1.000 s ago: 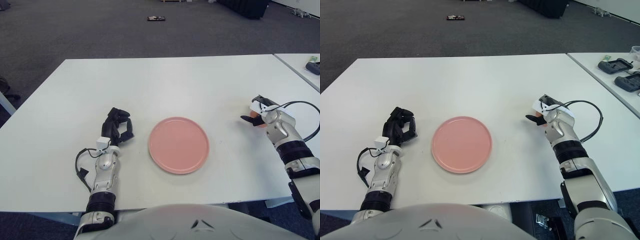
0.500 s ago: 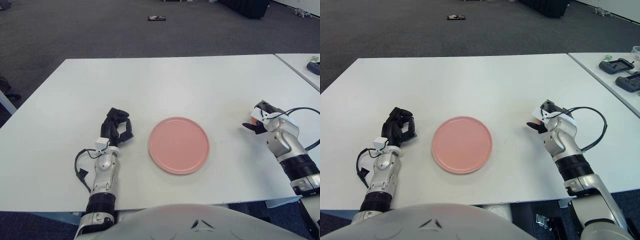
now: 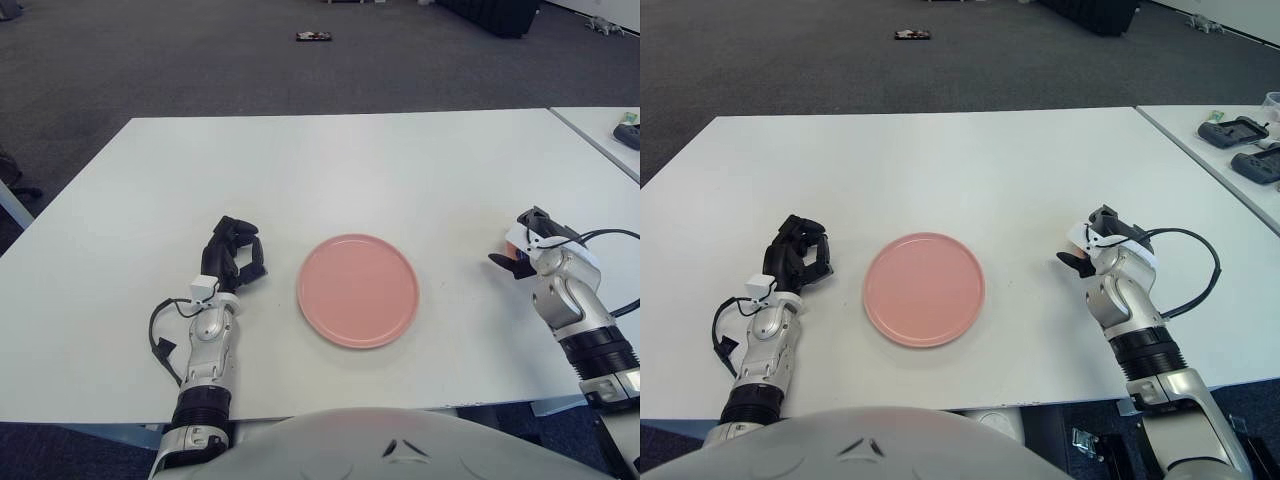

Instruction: Put the apple into the plate.

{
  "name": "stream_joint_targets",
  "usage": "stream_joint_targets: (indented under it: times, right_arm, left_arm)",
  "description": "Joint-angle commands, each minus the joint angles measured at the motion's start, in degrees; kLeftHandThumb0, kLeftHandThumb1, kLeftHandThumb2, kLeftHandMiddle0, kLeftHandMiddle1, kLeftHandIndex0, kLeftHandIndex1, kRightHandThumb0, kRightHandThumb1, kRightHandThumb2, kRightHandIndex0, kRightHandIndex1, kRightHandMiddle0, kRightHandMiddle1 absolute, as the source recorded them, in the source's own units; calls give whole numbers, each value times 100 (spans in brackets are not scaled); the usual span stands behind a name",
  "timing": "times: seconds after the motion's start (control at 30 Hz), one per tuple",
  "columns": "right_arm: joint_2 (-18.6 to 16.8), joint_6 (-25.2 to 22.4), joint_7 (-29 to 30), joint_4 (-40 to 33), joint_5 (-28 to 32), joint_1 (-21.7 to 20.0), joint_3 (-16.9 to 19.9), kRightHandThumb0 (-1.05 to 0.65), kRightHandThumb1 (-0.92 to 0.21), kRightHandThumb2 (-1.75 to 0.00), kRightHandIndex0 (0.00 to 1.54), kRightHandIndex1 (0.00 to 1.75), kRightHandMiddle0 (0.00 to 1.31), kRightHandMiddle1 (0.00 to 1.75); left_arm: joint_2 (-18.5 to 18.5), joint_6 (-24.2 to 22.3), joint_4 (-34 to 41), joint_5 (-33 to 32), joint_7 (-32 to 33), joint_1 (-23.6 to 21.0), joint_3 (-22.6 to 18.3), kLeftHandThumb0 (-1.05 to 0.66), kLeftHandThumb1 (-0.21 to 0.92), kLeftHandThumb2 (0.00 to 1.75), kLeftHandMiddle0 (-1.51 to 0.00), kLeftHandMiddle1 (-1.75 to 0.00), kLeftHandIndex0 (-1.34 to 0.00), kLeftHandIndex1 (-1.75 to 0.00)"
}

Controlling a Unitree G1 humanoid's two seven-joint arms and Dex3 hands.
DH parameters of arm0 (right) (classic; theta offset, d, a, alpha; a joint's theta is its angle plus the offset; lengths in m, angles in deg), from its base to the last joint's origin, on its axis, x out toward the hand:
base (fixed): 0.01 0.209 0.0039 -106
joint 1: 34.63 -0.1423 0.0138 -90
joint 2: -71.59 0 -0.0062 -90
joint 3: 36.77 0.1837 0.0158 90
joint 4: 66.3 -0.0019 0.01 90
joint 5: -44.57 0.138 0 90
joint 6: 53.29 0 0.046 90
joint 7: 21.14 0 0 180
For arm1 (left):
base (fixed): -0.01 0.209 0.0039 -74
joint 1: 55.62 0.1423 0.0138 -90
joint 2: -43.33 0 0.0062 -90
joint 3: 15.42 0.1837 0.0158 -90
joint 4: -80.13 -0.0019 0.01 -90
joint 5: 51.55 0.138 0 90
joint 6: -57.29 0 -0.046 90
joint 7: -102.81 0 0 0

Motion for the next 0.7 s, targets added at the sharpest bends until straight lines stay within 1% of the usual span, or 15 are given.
stream_joint_targets:
  times: [0.0, 0.03, 0.1, 0.2, 0.23, 0.27, 0.3, 0.37, 0.4, 0.5, 0.6, 0.67]
  right_arm:
    - [-255, -237, 24, 91, 120, 209, 29, -68, -28, -114, 0, 145, 0, 145]
    - [-295, -262, 116, 104, 98, 210, 54, -67, -27, -116, 0, 149, 0, 151]
    - [-352, -283, 278, 141, 49, 200, 68, -58, -26, -121, 6, 164, 11, 165]
    - [-425, -291, 544, 227, -62, 154, 38, -49, -38, -117, 18, 171, 38, 171]
    - [-453, -293, 634, 257, -98, 138, 32, -39, -36, -120, 25, 172, 41, 171]
    - [-472, -295, 696, 278, -119, 128, 29, -25, -33, -126, 34, 173, 46, 171]
    - [-525, -267, 857, 303, -139, 126, 63, -16, -31, -129, 40, 174, 49, 171]
    - [-607, -191, 1105, 337, -136, 133, 137, -9, -23, -140, 54, 174, 52, 173]
    - [-681, -55, 1343, 416, -97, 132, 225, -6, -19, -145, 60, 173, 54, 173]
    - [-817, 218, 1748, 571, 7, 139, 408, -2, -5, -159, 81, 167, 60, 174]
    - [-953, 466, 2082, 651, 139, 164, 622, -1, 2, -166, 90, 162, 64, 174]
    - [-999, 577, 2224, 686, 178, 171, 687, -1, 4, -167, 92, 160, 65, 175]
  left_arm:
    - [13, -68, -78, -20, -13, 17, -5, -46, 38, 125, -97, -175, -56, -175]
    - [13, -56, -81, -17, -14, 16, -5, -46, 38, 125, -97, -175, -56, -175]
    - [10, -36, -86, -8, -13, 16, -3, -46, 38, 125, -97, -175, -56, -175]
    - [9, -16, -90, -9, -19, 16, -5, -46, 38, 125, -97, -175, -56, -175]
    - [9, -13, -91, -15, -24, 16, -6, -46, 38, 125, -97, -175, -56, -175]
    - [9, -12, -92, -18, -27, 15, -7, -46, 38, 125, -97, -175, -56, -175]
    - [8, -18, -86, -28, -34, 18, -11, -46, 38, 125, -97, -175, -55, -175]
    - [7, -33, -77, -38, -39, 21, -15, -46, 38, 125, -97, -175, -55, -175]
    - [6, -50, -70, -44, -41, 23, -19, -46, 38, 125, -97, -175, -55, -175]
    - [3, -77, -58, -55, -46, 28, -26, -45, 39, 124, -97, -175, -55, -175]
    - [1, -99, -45, -61, -41, 31, -31, -45, 39, 124, -96, -175, -55, -175]
    - [1, -103, -40, -66, -40, 33, -33, -45, 39, 124, -95, -175, -55, -175]
